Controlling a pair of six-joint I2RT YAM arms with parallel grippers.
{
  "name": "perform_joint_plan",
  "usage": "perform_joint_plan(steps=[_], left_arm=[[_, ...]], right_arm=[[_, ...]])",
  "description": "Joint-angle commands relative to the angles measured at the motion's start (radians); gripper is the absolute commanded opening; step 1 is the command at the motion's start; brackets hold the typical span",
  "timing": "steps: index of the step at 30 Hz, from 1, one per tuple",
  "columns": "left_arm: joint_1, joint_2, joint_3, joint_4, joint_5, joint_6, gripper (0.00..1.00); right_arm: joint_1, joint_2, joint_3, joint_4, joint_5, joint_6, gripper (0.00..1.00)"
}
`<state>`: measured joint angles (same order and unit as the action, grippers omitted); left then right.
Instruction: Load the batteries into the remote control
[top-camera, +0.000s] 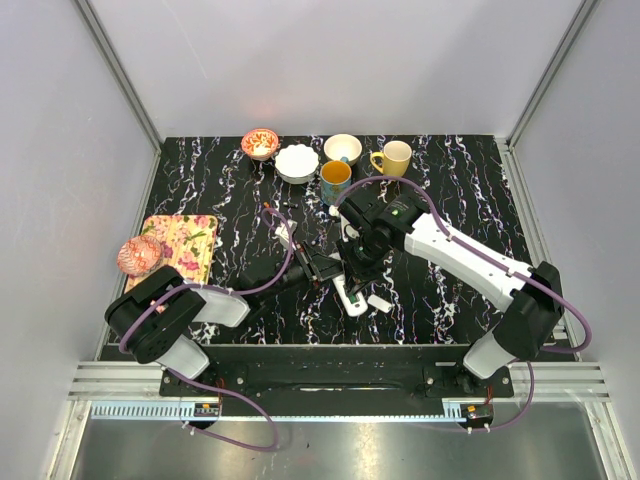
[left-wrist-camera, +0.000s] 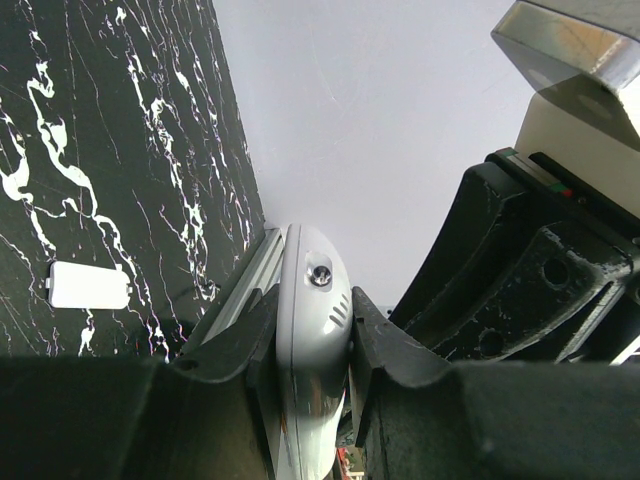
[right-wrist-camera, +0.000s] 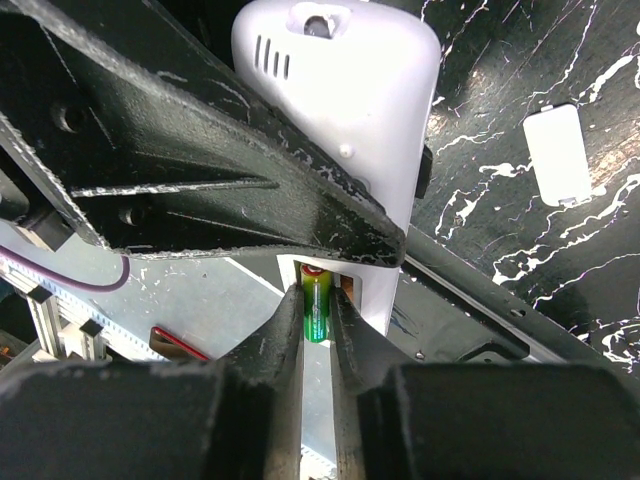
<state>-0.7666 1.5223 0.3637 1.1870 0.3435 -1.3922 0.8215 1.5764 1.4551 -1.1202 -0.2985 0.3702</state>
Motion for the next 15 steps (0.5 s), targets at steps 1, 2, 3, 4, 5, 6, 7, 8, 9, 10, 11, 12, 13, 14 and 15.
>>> perform_joint_plan(steps=[1,2,3,4,5,6,7,8,9,10,11,12,13,14,15], left_arm=[[-0.011,-0.037,0.038,0.375,0.023,-0.019,0.0],[-0.011,-0.037,0.037,0.375,0.02,-0.019,0.0],[-0.011,-0.037,0.037,0.375,0.022,-0.021,0.0],[-0.011,-0.036,0.037,0.376,0.02,-0.021,0.0],[-0.011,-0.036,0.037,0.376,0.019,-0.021,0.0],[-0.011,-0.036,0.035,0.376,0.017,-0.021,0.0],[-0.013,-0.034,0.034,0.376,0.017,-0.022,0.0],[-0.011,-0.033,0.032,0.378,0.014,-0.024,0.0],[-0.011,-0.033,0.032,0.378,0.014,-0.025,0.0],[-0.011,-0.028,0.029,0.384,0.012,-0.027,0.0],[-0.011,-0.027,0.027,0.387,0.008,-0.031,0.0],[-0.011,-0.021,0.026,0.39,0.008,-0.036,0.0],[-0.011,-0.019,0.024,0.396,0.006,-0.039,0.0],[-0.011,-0.016,0.024,0.399,0.006,-0.044,0.0],[-0.011,-0.011,0.024,0.402,0.005,-0.047,0.0]], right_arm=[[-0.001,0.013,0.04,0.013,0.018,-0.008,0.18],[-0.002,0.013,0.042,0.011,0.019,-0.01,0.18],[-0.002,0.013,0.044,0.01,0.019,-0.008,0.18],[-0.001,0.013,0.044,0.008,0.019,-0.008,0.18],[-0.001,0.013,0.045,0.005,0.021,-0.008,0.19],[-0.001,0.013,0.044,0.007,0.021,-0.01,0.2],[-0.002,0.013,0.044,0.005,0.021,-0.01,0.2],[-0.001,0.013,0.044,0.005,0.021,-0.01,0.2],[-0.002,0.013,0.042,0.005,0.021,-0.01,0.2],[-0.002,0.013,0.041,0.005,0.021,-0.01,0.21],[-0.004,0.013,0.04,0.005,0.022,-0.01,0.22],[-0.001,0.013,0.04,0.005,0.022,-0.01,0.22],[-0.002,0.014,0.039,0.005,0.024,-0.01,0.22],[-0.002,0.016,0.039,0.005,0.024,-0.01,0.23],[-0.002,0.016,0.039,0.005,0.025,-0.01,0.23]])
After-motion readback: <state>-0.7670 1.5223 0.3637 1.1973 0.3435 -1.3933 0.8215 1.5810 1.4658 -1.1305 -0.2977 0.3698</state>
